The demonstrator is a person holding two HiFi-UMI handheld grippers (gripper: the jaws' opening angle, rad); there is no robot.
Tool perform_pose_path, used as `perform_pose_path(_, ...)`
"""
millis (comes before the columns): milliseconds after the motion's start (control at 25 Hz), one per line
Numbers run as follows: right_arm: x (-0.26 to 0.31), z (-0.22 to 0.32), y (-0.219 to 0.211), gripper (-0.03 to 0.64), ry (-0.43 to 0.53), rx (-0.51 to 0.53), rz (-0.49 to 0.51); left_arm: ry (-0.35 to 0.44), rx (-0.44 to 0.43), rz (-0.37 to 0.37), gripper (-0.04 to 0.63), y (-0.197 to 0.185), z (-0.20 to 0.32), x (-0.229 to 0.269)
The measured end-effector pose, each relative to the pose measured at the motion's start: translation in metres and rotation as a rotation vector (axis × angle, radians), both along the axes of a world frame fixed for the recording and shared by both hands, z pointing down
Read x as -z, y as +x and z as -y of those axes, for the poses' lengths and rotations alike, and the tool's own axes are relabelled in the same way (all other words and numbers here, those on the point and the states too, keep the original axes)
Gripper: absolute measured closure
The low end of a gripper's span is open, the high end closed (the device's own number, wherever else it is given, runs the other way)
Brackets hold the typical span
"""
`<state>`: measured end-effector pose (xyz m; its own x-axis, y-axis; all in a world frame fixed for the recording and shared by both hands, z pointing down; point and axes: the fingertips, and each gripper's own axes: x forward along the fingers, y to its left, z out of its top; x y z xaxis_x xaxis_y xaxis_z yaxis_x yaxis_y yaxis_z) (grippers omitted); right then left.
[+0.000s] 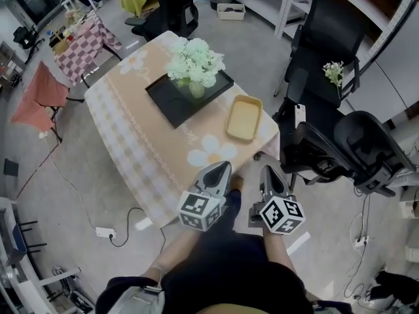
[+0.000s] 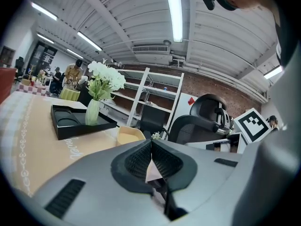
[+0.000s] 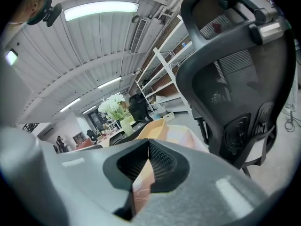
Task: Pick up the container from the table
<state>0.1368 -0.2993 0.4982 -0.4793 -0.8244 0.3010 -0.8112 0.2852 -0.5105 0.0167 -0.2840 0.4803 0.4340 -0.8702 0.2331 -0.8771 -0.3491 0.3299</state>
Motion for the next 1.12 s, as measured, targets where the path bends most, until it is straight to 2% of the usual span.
perform_pose_path(1120,-0.017,0.127,-0.021,0.612,-0.058,0.150,-0.054,-0.020,0.177,-0.015,0.586,-0.028,0.116,-0.005)
